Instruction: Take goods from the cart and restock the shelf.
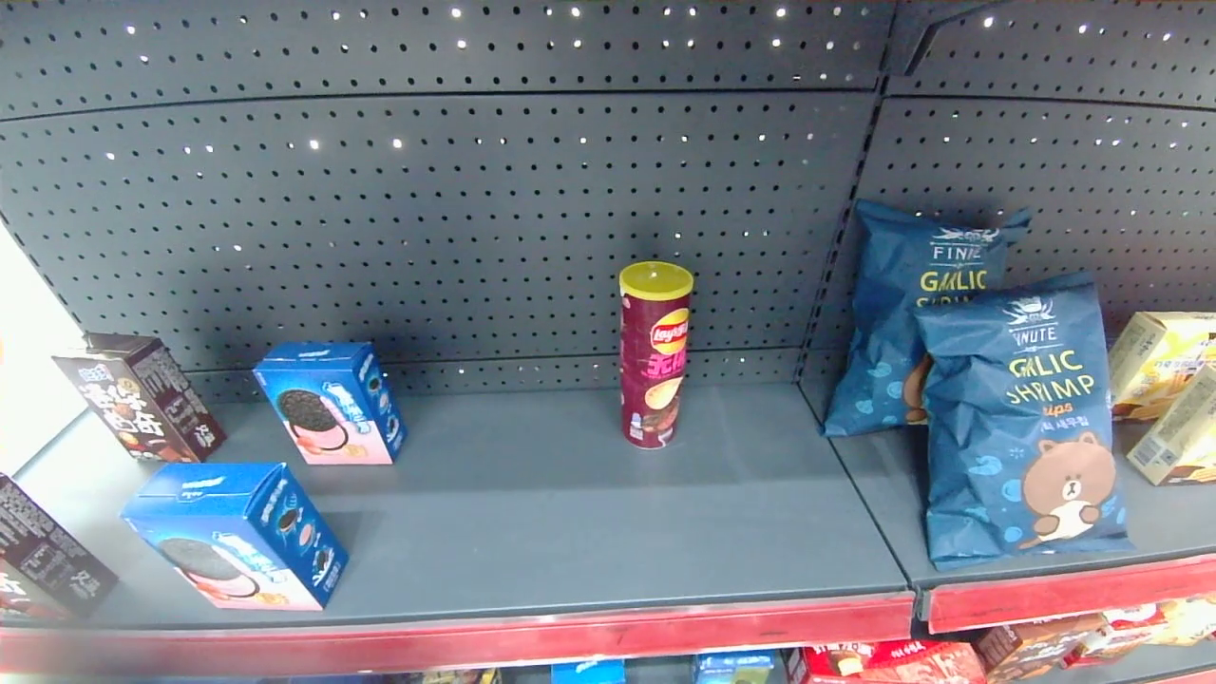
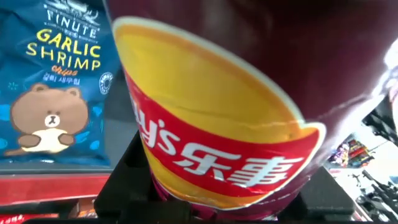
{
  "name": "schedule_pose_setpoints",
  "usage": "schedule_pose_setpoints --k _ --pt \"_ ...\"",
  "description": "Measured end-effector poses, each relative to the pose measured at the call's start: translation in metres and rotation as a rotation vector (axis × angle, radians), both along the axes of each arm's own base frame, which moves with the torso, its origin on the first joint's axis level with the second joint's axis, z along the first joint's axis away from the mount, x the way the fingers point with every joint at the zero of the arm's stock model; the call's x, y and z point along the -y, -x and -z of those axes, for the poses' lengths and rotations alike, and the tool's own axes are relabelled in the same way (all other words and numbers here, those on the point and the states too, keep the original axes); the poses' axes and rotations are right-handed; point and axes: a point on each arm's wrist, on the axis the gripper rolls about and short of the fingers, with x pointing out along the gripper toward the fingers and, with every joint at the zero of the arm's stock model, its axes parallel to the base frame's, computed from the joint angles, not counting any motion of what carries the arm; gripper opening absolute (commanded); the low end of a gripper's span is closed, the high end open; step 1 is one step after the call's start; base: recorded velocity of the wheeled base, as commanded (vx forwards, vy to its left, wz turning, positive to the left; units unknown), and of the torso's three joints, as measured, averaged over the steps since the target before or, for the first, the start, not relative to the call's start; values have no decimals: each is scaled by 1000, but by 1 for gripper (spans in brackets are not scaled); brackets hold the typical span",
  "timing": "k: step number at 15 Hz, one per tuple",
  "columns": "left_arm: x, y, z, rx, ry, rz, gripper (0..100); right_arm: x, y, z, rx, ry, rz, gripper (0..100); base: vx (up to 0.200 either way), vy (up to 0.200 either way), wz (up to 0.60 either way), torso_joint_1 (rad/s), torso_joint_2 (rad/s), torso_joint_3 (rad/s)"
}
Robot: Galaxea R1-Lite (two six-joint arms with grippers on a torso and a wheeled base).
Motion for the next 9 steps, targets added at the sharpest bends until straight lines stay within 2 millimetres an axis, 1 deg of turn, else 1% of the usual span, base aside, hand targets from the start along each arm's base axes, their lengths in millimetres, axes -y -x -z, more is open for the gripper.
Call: schedule_pose_setpoints --k 1,2,4,5,6,7,9 --pt "0 2 -8 23 -16 11 100 0 3 -1 16 1 13 0 0 0 0 0 0 0" --pt "1 5 -23 64 -25 28 100 -1 6 -3 31 0 26 0 0 0 0 0 0 0" --pt "2 12 -68 139 -39 90 100 -2 11 -4 55 4 31 0 0 0 0 0 0 0" --pt "3 10 -92 150 -46 128 100 -2 13 -5 63 6 31 0 0 0 0 0 0 0" --pt "4 3 -115 143 -55 169 100 -2 14 -6 73 8 33 0 0 0 0 0 0 0" --pt "5 -8 -132 121 -66 218 100 -3 16 -9 87 10 35 0 0 0 0 0 0 0" --pt "7 -39 -155 51 -77 332 100 -3 19 -12 105 12 48 0 0 0 0 0 0 0"
